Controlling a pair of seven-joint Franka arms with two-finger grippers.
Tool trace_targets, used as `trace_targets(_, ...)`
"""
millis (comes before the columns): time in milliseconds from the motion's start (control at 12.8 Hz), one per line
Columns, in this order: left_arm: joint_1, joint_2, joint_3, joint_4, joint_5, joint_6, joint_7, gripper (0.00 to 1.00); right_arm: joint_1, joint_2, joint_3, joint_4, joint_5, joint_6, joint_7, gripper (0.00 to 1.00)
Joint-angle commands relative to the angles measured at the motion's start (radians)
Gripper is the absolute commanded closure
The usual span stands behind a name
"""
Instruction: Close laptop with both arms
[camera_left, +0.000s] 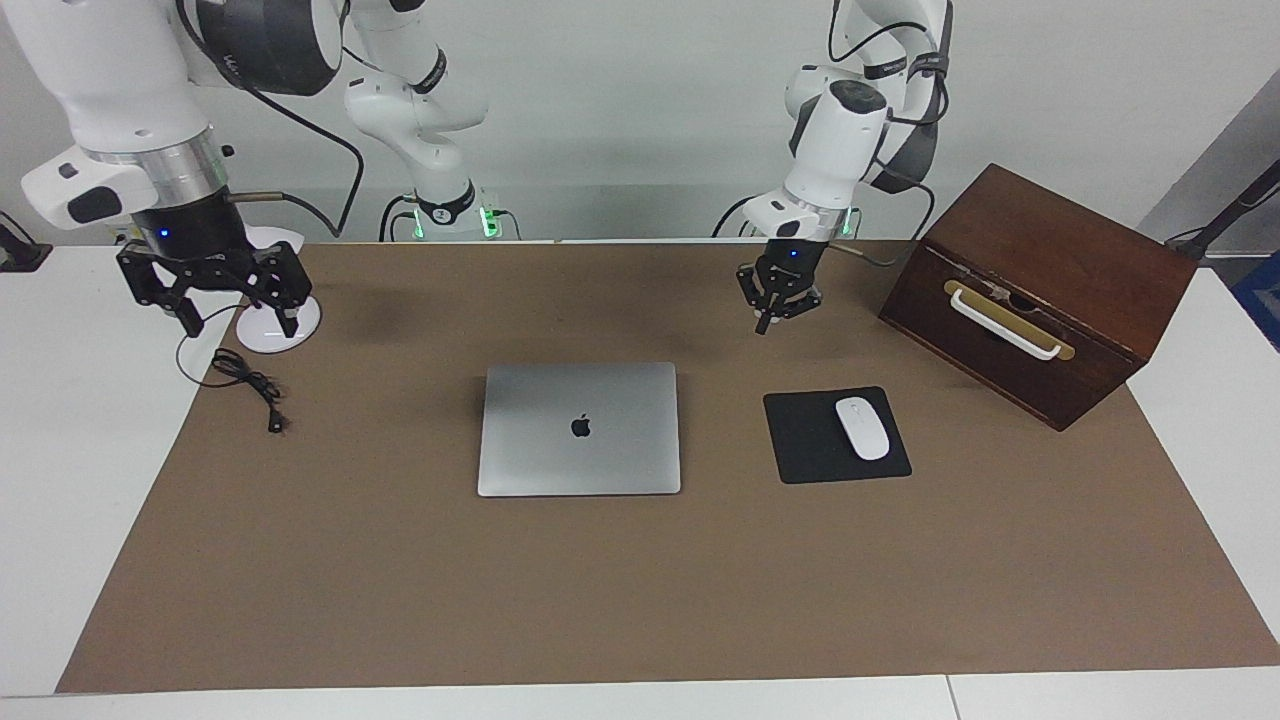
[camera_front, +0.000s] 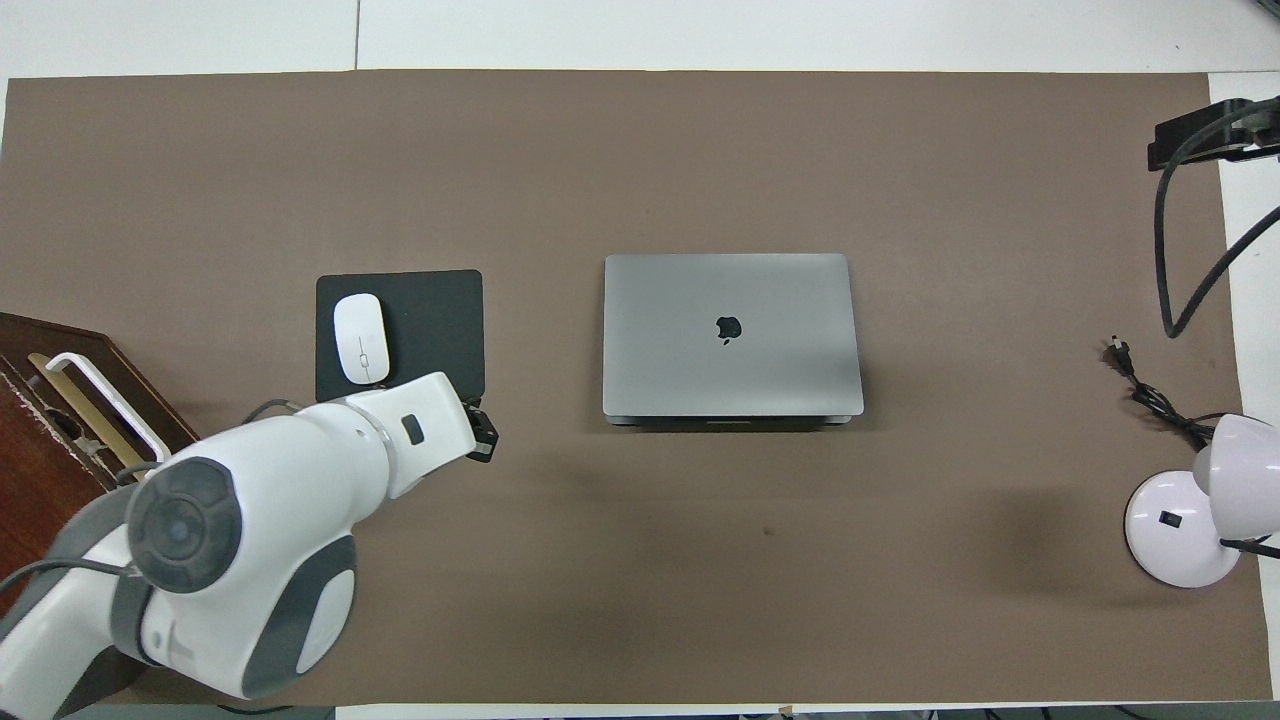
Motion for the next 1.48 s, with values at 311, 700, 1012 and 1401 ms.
trace_targets(311, 0.168, -0.053, -0.008, 0.136, 0.028, -0.305, 0.029, 0.74, -0.028, 0.009, 0.006, -0.005, 0.069, -0.014, -0.026, 0.0)
trace_targets(700, 0.326, -0.048, -0.007, 0.238, 0.087, -0.416, 0.035, 0.0, -0.032, 0.005, 0.009, -0.005, 0.081, -0.066, -0.028, 0.0)
trace_targets(1012, 0.45, -0.034, -0.008, 0.293, 0.086, -0.419, 0.028, 0.0, -0.022, -0.156, 0.012, -0.268, 0.085, 0.043, 0.05, 0.0)
trace_targets(1401, 0.467, 0.076, -0.007, 0.524, 0.086, -0.595, 0.022, 0.0, -0.254, -0.271, 0.203, -0.39, 0.04, 0.116, -0.054, 0.0)
